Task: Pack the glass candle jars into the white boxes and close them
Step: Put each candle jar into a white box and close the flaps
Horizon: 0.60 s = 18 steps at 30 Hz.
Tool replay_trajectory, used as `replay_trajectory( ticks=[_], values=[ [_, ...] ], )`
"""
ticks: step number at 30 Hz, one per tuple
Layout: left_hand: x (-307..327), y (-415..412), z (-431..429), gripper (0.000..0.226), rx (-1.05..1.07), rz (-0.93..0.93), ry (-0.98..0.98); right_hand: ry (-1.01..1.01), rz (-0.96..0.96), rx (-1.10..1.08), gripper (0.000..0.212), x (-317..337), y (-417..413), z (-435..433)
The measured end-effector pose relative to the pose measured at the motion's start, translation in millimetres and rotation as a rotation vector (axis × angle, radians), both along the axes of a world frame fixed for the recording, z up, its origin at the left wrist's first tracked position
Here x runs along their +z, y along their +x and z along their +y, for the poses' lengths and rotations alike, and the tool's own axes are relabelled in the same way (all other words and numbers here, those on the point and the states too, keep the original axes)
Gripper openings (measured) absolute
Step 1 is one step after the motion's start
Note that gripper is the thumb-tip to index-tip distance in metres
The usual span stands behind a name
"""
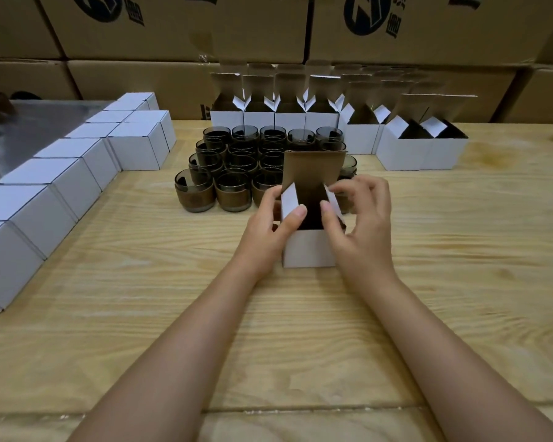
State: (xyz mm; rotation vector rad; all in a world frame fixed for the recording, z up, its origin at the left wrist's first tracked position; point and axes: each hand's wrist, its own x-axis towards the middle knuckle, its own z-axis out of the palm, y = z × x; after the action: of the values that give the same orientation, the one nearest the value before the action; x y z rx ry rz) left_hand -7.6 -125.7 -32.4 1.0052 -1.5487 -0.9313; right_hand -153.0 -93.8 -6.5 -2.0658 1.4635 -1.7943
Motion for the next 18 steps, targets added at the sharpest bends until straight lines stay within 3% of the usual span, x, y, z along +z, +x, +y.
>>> replay_trajectory(
  ticks=[2,7,12,18],
  values=[
    [-1,0,0,0.065,0.004,0.001,0.001,0.076,-0.102,0.068,0.016,-3,-3,-4],
    [2,0,-1,0.055,0.012,0.022,0.03,0.079,-0.265,0.007,0.034,-7,-10,-13],
    [1,0,-1,0.061,-0.017,0.056,0.051,0.293,-0.217,0.134,0.041,-15,-17,-15],
    [6,1,4,0.06,-0.089,0.163,0.045,0.307,-0.172,0.17,0.043,-17,-21,-17]
  ],
)
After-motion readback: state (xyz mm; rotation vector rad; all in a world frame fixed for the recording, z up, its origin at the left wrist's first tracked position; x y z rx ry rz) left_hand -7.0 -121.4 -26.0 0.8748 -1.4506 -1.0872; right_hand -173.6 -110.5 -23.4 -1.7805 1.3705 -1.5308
